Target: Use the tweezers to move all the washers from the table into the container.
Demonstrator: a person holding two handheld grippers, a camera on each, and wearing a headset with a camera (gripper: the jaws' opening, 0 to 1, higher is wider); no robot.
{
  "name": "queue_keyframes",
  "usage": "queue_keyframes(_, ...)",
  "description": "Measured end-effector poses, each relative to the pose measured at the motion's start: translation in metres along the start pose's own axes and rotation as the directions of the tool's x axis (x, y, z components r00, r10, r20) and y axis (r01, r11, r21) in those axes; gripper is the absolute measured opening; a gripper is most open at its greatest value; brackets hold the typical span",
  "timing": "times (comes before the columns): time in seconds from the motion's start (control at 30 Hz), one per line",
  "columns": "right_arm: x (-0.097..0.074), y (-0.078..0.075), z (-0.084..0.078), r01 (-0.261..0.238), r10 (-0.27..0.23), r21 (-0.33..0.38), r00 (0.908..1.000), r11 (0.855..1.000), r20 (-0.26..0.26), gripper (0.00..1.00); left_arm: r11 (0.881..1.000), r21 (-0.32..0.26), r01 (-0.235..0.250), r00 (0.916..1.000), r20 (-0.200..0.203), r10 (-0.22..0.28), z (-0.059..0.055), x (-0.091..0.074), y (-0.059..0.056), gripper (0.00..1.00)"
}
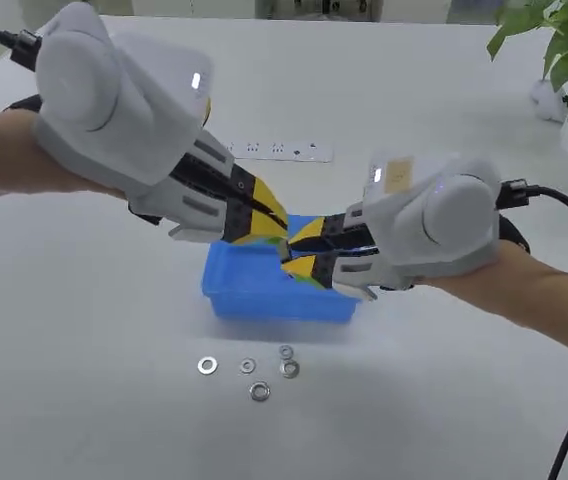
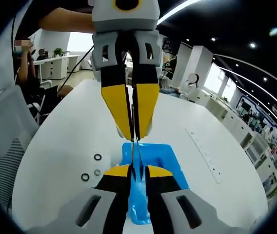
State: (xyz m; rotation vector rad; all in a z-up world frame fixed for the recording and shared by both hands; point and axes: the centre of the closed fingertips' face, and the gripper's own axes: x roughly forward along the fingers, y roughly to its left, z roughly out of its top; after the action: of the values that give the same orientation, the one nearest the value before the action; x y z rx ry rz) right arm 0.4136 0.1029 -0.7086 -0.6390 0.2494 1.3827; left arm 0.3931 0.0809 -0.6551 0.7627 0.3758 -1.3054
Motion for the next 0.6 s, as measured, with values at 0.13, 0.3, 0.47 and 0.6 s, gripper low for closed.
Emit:
queue_keyframes(0.13, -0.008, 0.021, 0.008, -0.039, 0.039, -0.033, 0.9993, 0.999, -0.001, 0.12, 1.0, 0.002, -0.004, 0.9999, 0.017, 0.004, 0.01, -0.005, -0.017, 0.05)
queue_keyframes(0.3, -0.012, 0.034, 0.015, -0.047, 0.046, -0.046, 0.9989, 0.998, -0.005, 0.12, 1.0, 0.011, -0.004, 0.9997, 0.026, 0.004, 0.02, -0.013, -0.031, 0.05)
queue_keyframes(0.47, -0.015, 0.049, 0.018, -0.069, 0.069, -0.037, 0.9976, 0.997, -0.006, 0.11, 1.0, 0.014, -0.001, 0.9996, 0.029, 0.0, 0.025, -0.02, -0.044, 0.05)
queue_keyframes(0.6, -0.016, 0.062, 0.021, -0.082, 0.083, -0.021, 0.9966, 0.996, 0.007, 0.11, 1.0, -0.001, 0.002, 0.9992, 0.041, -0.002, 0.025, -0.023, -0.055, 0.05)
